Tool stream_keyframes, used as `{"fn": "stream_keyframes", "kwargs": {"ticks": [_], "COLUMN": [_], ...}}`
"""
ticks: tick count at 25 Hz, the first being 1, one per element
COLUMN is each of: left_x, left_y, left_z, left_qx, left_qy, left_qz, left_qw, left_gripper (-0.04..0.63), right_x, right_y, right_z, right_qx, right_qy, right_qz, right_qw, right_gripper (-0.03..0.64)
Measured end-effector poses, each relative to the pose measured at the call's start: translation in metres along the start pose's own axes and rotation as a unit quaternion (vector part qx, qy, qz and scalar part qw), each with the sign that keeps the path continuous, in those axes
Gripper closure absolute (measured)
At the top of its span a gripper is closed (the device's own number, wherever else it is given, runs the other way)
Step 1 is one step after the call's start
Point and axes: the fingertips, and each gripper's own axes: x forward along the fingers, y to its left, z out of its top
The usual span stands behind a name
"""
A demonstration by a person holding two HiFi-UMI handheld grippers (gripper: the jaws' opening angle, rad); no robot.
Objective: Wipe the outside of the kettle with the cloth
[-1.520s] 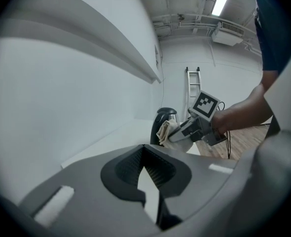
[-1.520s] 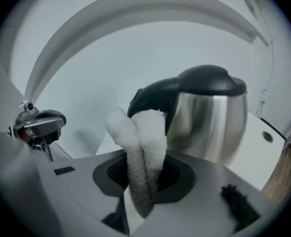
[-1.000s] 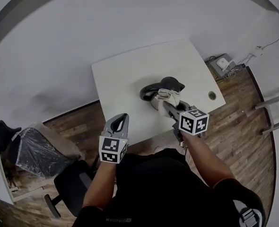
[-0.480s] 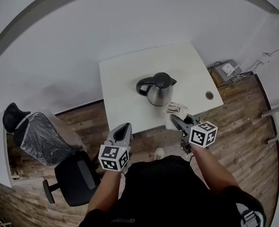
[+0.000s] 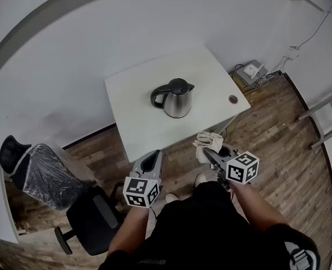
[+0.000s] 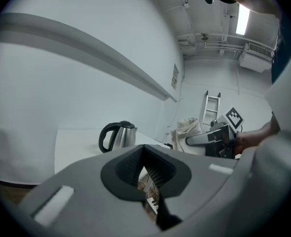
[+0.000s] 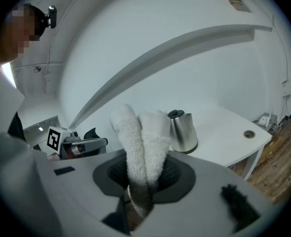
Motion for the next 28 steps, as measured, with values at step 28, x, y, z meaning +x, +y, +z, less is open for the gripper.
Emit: {"fn": "stream_keyframes", "kwargs": {"ticks": [28], "left_x": [0.038], "left_y": [-0.102], "left_z": [-0.011], "left_qx": [0.0], "left_qy": [0.02], "left_qz": [0.095], "left_qw": [0.9952], "left_gripper": [0.589], "right_x": [-0.08], "right_y": [-0.074], "right_z": [-0.004], "right_qx": [-0.047], "right_qy": [0.03], "right_qz": [0.069], "right_qw": [0.996], "right_gripper": [0.523]}}
